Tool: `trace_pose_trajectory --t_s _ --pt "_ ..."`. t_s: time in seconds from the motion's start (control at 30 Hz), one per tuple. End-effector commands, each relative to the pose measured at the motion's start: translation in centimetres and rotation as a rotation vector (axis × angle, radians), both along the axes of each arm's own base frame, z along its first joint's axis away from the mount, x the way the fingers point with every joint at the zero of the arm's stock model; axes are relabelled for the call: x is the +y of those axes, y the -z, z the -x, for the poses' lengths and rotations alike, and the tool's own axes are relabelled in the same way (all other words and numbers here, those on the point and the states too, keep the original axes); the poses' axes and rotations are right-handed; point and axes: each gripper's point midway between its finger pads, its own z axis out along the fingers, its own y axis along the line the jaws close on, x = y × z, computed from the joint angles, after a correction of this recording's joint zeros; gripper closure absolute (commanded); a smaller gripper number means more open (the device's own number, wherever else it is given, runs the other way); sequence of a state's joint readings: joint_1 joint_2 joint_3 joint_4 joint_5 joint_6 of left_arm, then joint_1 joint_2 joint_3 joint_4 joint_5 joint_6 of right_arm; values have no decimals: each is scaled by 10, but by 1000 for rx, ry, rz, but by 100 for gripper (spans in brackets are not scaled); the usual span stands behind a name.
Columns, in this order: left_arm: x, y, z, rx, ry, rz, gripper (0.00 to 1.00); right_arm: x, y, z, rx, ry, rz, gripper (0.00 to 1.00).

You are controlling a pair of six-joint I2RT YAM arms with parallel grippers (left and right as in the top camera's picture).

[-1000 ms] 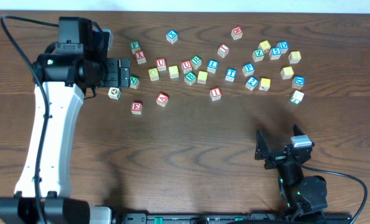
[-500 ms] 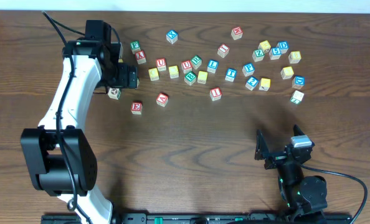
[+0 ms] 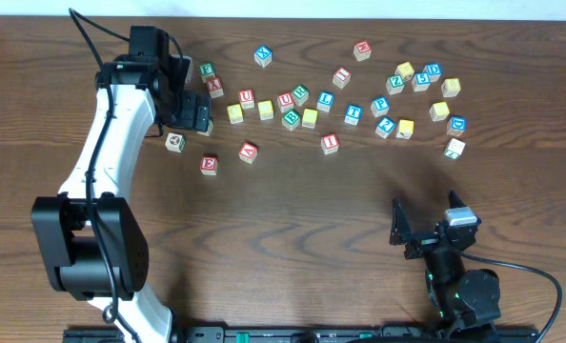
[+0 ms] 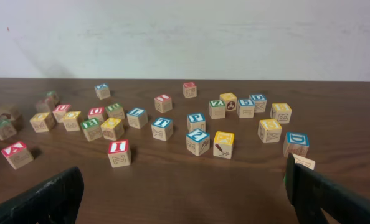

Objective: Spell out NEURIPS
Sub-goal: 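Move the left gripper over the green N block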

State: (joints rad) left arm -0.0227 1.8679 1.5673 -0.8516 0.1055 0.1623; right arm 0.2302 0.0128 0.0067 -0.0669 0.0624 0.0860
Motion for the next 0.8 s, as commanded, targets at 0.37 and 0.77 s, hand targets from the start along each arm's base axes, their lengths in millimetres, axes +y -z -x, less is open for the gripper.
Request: trace_pose_trajectory --t_s 0.37,0.77 --pt "-14 1 -17 -47 53 -66 2 -2 1 0 0 6 13 1" --pt "-15 53 -18 58 57 -68 2 -2 1 0 0 6 13 1"
